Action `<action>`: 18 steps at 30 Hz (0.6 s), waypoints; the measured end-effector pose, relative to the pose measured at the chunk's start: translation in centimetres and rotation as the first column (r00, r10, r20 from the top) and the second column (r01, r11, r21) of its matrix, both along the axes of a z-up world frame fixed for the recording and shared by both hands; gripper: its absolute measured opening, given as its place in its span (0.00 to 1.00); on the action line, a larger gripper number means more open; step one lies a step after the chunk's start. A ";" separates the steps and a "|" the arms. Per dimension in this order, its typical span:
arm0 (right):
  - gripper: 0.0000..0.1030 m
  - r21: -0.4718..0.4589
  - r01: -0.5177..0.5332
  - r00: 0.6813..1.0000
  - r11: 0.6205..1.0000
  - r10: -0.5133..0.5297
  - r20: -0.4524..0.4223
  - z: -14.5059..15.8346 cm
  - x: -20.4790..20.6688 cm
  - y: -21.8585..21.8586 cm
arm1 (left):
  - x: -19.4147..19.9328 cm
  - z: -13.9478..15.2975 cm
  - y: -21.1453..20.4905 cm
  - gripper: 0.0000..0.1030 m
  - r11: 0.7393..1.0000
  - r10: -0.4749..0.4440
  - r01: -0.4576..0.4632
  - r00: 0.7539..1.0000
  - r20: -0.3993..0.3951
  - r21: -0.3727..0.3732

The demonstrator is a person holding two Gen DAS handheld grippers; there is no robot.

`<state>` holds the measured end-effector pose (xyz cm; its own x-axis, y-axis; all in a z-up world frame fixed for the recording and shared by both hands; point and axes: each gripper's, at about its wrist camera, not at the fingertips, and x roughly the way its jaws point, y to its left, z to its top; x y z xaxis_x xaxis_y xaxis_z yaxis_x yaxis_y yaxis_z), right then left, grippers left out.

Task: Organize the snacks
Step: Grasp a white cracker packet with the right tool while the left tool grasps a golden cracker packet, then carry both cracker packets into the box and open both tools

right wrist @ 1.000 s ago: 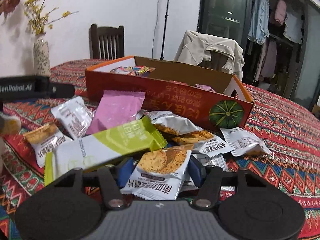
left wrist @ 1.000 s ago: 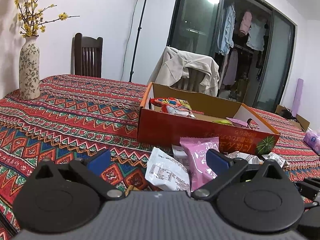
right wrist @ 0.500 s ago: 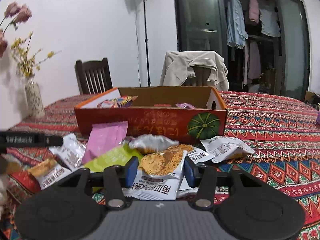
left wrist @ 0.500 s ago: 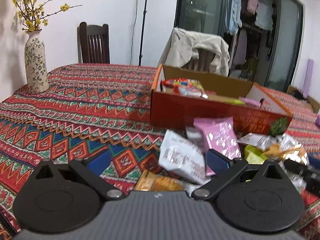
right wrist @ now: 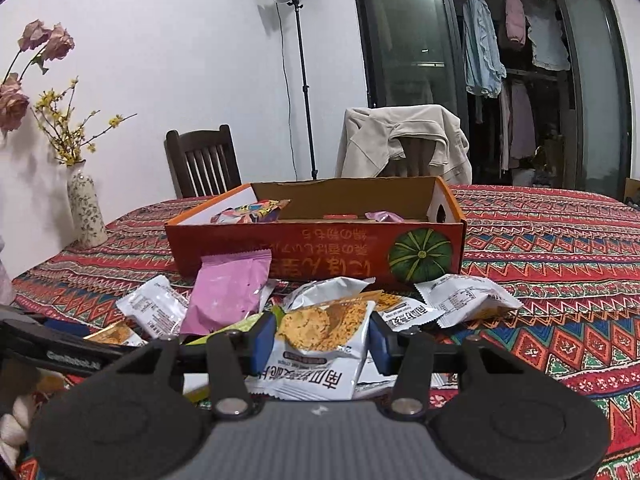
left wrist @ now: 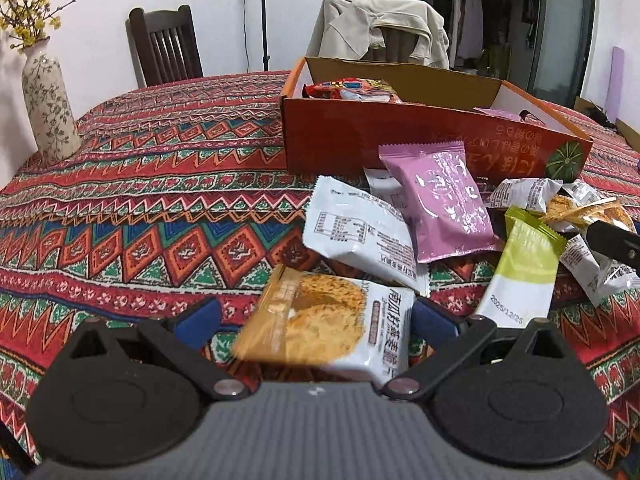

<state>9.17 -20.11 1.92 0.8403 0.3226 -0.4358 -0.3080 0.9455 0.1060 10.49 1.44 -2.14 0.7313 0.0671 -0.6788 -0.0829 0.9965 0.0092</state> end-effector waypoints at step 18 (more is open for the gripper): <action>0.47 0.021 -0.013 1.000 1.000 0.013 -0.005 -0.1 0.0 -0.3 | -2.0 0.2 0.6 0.69 1.000 -0.028 0.028 0.997 0.072 0.004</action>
